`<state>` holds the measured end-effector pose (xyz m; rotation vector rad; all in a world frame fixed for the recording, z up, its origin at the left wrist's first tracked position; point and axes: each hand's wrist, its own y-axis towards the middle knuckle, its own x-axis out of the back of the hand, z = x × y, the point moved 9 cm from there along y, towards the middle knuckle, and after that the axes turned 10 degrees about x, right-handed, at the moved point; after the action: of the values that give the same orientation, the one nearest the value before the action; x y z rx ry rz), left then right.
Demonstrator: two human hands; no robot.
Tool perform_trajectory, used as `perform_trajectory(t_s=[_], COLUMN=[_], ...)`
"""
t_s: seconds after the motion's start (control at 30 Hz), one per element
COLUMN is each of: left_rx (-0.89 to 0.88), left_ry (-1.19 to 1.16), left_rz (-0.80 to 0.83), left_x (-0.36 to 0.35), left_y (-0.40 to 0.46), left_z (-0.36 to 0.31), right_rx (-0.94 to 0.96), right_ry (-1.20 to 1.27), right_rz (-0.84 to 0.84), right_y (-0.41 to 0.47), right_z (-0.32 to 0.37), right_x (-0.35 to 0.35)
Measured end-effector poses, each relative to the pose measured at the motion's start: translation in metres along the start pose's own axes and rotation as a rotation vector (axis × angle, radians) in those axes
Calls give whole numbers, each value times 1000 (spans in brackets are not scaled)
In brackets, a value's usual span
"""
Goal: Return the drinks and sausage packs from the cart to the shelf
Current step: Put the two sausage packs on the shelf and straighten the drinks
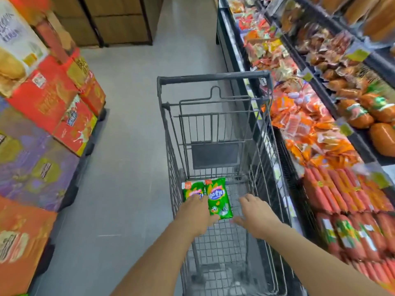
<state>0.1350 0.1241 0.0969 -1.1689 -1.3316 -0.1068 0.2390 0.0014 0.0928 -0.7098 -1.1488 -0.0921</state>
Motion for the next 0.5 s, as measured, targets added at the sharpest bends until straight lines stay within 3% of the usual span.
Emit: perform_trajectory(t_s=[0.33,0.5], left_rx=[255,307], left_ry=[-3,-29], left_rz=[129,96], left_x=[-114,-144], left_y=[140,176], left_z=[26,24], right_rx=[-5,13], right_ry=[-36,38], right_rz=[42,-1], right_y=[122,159], right_z=[-64,-82], right_x=[-104,-141])
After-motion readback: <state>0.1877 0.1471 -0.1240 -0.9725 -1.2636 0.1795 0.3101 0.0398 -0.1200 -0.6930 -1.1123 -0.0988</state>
